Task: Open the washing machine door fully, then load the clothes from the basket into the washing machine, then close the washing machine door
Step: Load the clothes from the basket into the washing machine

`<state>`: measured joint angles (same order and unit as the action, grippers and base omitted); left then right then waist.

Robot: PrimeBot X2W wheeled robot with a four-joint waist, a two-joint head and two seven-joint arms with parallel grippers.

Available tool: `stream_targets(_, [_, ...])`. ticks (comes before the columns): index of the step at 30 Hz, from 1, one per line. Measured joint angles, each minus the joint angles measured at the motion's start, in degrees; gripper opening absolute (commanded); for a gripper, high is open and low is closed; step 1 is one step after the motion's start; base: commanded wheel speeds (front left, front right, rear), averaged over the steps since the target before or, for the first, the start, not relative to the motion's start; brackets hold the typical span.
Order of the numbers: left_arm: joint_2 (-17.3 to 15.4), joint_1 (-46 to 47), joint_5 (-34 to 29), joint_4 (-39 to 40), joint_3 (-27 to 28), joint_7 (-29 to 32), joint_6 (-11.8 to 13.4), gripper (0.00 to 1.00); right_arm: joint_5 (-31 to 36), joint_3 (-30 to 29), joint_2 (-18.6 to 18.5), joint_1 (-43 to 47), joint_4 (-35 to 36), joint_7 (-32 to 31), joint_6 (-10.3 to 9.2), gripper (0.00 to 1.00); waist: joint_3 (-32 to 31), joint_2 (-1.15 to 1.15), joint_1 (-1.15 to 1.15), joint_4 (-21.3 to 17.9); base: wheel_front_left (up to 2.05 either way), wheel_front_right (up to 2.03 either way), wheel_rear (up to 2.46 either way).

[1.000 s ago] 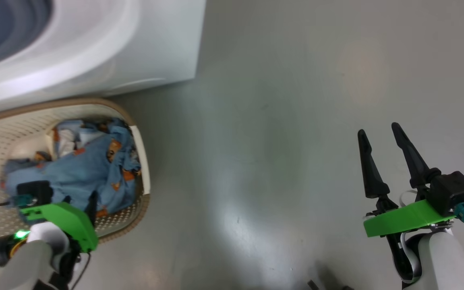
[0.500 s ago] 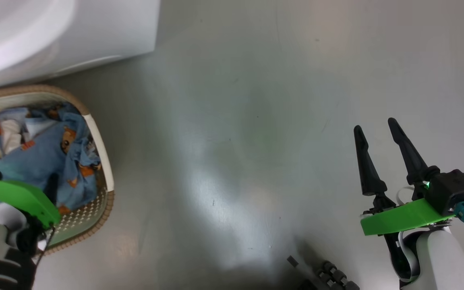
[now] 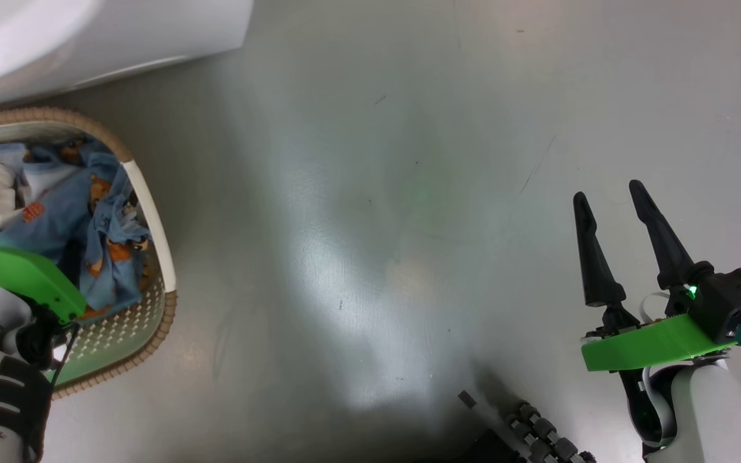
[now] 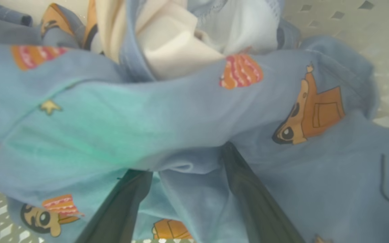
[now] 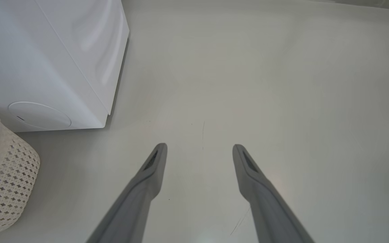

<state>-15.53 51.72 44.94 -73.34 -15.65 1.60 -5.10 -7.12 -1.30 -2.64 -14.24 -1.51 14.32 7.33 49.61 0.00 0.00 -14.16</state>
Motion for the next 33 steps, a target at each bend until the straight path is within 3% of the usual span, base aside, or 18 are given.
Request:
stream_targets(3, [0.20, 0.17, -0.09, -0.19, -0.34, 0.51, 0.58, 1.00, 0.00, -0.10, 0.00, 0.01, 0.03, -0.01, 0.00, 1.00, 0.32, 0.00, 0.00, 0.16, 0.00, 0.00, 0.00])
stream_targets(4, [0.21, 0.17, -0.09, -0.26, -0.40, 0.73, 0.58, 0.78, 0.00, -0.11, 0.00, 0.01, 0.03, 0.00, 0.00, 1.00, 0.36, 0.00, 0.00, 0.17, 0.00, 0.00, 0.00])
stream_targets(5, [0.21, 0.18, -0.08, -0.31, -0.42, 0.93, 0.58, 0.00, 0.00, -0.12, 0.00, 0.01, 0.03, -0.01, 0.00, 1.00, 0.38, 0.00, 0.00, 0.17, 0.00, 0.00, 0.00])
stream_targets(20, [-0.10, -0.32, 0.01, -0.60, -0.96, 0.40, 0.18, 0.00, -0.60, 1.05, 0.01, -1.47, -1.00, 0.00, 0.00, 1.00, -1.11, 0.00, 0.00, -0.35, 0.00, 0.00, 0.00])
stream_targets(33, [-0.20, -7.73, 0.08, -0.66, -2.66, -4.33, -1.56, 0.00, -0.76, 2.70, 0.00, -2.86, -4.14, 0.00, 0.00, 1.00, -9.15, 0.00, 0.00, 0.06, 0.00, 0.00, 0.00])
